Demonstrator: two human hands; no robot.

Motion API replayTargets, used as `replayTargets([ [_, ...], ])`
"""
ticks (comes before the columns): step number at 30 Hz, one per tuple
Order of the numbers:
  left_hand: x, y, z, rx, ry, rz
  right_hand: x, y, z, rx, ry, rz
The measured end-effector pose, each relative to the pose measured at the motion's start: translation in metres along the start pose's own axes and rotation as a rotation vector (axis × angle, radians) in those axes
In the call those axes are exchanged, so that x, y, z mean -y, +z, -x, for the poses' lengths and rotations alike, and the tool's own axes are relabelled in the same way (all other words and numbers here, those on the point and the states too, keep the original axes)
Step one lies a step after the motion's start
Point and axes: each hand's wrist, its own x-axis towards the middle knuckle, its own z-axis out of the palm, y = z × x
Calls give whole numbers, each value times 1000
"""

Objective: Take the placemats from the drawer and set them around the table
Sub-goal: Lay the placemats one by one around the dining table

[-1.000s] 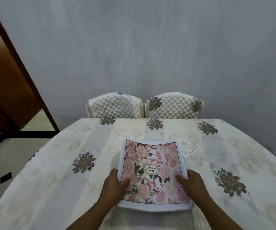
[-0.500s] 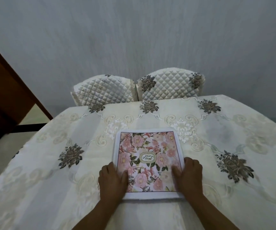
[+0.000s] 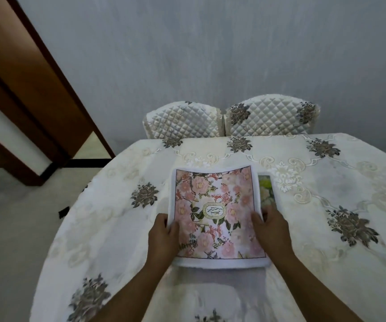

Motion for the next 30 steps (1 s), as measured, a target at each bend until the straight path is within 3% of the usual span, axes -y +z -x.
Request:
replayTargets([
  [7, 91, -137, 55, -79, -119, -57, 45, 51, 126, 242, 9, -82],
  [12, 171, -192, 86, -38, -196, -54, 44, 115, 206, 273, 52, 25],
  [19, 254, -206, 78, 54, -110, -78, 38, 179, 267, 169, 134, 279],
  [23, 270, -205, 75, 77, 62, -265, 43, 191, 278, 90, 137, 468],
  [30, 274, -201, 85, 141, 168, -498, 56, 196, 291, 77, 151, 737],
])
